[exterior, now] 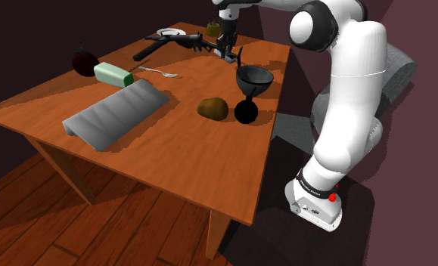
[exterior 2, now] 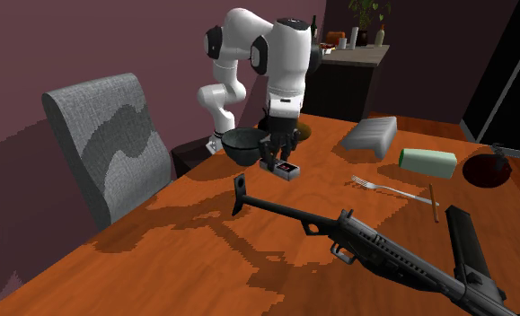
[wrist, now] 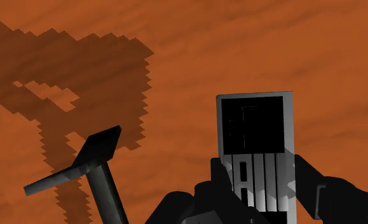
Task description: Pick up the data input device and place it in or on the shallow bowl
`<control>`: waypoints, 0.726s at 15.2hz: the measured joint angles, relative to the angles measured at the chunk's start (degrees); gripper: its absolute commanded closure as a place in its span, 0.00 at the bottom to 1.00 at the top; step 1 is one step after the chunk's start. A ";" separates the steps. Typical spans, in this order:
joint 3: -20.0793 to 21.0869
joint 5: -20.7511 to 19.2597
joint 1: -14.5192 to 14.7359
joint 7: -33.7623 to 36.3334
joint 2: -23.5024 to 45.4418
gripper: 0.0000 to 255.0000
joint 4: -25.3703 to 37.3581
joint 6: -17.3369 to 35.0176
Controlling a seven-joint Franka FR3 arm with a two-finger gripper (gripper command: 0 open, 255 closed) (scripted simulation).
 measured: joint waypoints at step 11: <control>-0.07 0.15 -0.44 -0.31 1.07 1.00 10.24 -9.15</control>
